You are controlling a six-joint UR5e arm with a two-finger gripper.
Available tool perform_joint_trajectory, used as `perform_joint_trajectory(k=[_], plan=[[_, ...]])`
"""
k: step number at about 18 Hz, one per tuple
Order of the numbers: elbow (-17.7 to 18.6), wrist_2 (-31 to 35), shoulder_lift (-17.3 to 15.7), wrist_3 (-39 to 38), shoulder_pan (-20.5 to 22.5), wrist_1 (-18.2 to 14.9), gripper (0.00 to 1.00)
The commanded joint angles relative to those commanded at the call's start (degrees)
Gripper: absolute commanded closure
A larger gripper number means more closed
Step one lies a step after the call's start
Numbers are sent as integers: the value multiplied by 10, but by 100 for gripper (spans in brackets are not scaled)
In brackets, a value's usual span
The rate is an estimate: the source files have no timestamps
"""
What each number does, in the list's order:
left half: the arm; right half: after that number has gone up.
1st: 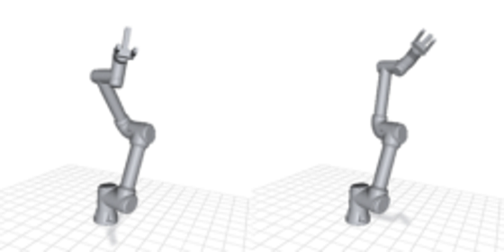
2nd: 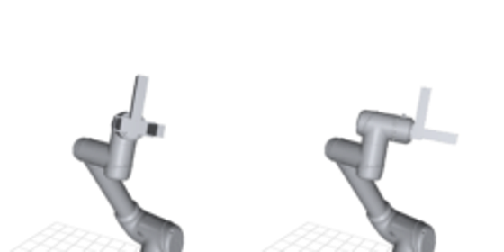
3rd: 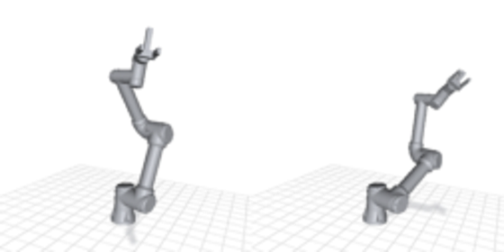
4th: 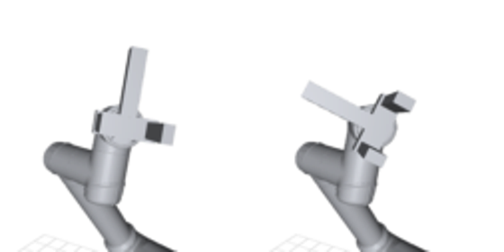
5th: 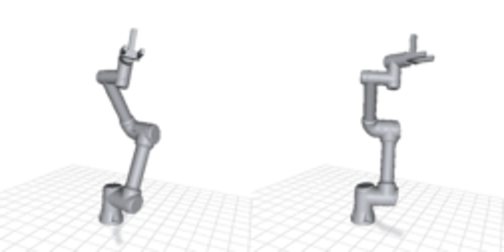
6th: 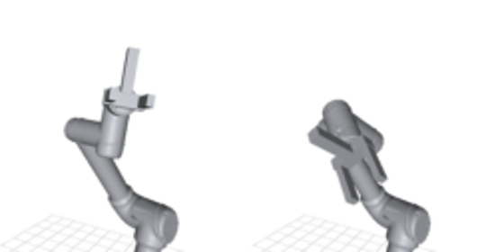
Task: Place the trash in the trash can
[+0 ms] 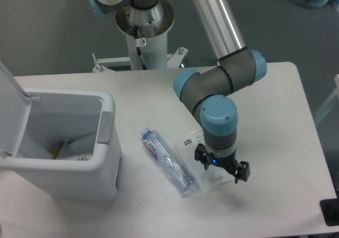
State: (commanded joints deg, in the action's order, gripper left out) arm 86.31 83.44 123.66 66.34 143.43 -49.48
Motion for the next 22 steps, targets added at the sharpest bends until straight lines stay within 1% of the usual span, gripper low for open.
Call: perform_joint_trajectory(k=[1, 2, 3, 4, 6, 7, 9, 10, 11, 15, 18, 22], plan=[[-5, -21, 10, 21, 3, -2, 0], [-11, -30, 15, 38, 14, -3, 0], [-9, -36, 18, 53, 31, -5, 0], [-9, -42, 24, 66, 38, -14, 0], [-8, -36, 36, 79, 40, -29, 0], [-11, -32, 35, 83, 41, -42, 0], [-11, -24, 21, 83, 50, -93, 0], [-15, -25, 18, 84, 50, -109, 0], [-19, -24, 20, 83, 50, -113, 0], [-20, -26, 27, 77, 48, -112, 0], [-43, -26, 46, 70, 47, -113, 0], [-54, -26, 54, 59, 46, -114, 0]])
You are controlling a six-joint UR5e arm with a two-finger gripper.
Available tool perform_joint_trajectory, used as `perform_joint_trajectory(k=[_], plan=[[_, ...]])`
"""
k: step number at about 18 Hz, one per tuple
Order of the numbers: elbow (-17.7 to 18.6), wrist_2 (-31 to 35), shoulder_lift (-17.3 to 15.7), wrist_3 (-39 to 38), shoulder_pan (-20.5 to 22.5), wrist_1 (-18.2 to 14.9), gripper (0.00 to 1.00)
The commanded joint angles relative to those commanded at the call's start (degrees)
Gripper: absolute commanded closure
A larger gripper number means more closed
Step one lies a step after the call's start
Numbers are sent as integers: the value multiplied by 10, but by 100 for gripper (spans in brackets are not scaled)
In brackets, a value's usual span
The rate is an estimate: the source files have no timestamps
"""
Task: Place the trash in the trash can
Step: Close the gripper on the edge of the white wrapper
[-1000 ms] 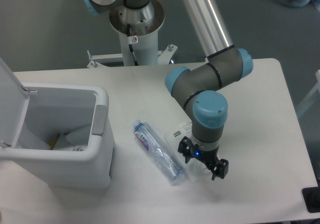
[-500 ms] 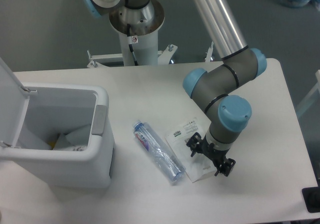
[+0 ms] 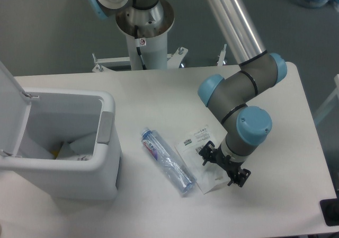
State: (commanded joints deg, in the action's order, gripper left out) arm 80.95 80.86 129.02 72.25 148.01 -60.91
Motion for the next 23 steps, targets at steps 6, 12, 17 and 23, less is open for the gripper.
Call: perform_joint_trajectory(k=[6, 12, 17, 23], plan=[[-3, 2, 9, 2, -4, -11, 0], [-5, 2, 12, 4, -8, -25, 0], [-4, 3, 12, 3, -9, -25, 0], [-4, 2, 12, 4, -11, -25, 1]])
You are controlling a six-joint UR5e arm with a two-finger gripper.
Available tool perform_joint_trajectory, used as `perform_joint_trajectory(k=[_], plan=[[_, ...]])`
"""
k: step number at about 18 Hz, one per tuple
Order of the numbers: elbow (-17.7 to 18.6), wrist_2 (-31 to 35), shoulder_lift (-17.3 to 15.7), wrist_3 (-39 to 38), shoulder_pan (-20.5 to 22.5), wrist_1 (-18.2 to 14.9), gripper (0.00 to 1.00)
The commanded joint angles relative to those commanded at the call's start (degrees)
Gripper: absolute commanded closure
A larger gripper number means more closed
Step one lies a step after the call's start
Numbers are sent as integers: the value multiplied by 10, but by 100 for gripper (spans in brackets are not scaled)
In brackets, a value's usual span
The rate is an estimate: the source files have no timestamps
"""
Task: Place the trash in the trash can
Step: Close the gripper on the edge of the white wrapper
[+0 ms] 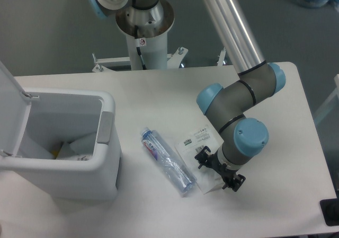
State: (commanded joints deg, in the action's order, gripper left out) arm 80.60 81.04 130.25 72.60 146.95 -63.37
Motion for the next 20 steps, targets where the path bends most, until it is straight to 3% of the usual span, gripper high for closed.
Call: perform_joint_trajectory(k=[11, 20], plan=[[4, 0, -1, 1, -1, 0, 3], [7, 0, -5, 1, 0, -1, 54]])
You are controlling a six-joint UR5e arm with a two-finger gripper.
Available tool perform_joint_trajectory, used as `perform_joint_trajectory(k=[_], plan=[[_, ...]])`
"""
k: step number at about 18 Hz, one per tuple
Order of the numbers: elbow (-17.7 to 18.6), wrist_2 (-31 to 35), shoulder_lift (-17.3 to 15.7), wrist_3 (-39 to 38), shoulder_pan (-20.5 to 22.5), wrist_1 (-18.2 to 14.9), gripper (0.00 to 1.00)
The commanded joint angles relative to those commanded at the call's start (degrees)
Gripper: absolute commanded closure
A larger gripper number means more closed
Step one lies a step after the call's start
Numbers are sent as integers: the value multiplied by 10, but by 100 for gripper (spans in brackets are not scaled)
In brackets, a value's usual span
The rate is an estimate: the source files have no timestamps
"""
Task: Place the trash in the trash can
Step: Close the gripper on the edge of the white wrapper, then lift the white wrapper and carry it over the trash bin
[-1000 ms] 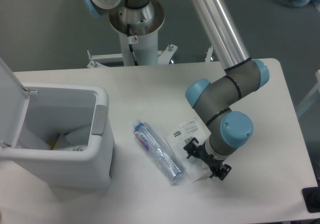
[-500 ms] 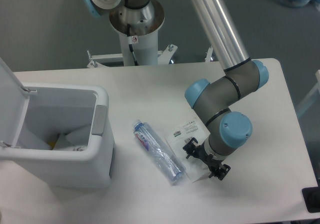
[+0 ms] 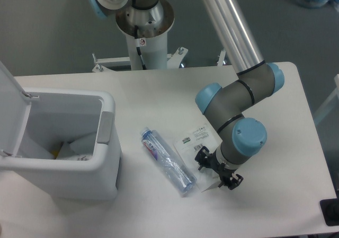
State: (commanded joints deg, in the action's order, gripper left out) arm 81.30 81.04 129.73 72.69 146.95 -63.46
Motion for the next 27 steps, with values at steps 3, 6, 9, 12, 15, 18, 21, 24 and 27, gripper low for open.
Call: perform_joint_trajectory(k=[3, 6, 9, 12, 15, 18, 21, 24, 27], plan=[[2, -1, 0, -2, 0, -4, 66], [7, -2, -3, -4, 0, -4, 80], [18, -4, -9, -6, 1, -3, 94], [19, -5, -10, -16, 1, -3, 100], [23, -5, -18, -16, 1, -3, 100], [28, -5, -25, -16, 6, -3, 100], [28, -33, -53, -15, 26, -3, 100], [26, -90, -80, -14, 50, -3, 100], [22, -123, -97, -14, 68, -3, 100]])
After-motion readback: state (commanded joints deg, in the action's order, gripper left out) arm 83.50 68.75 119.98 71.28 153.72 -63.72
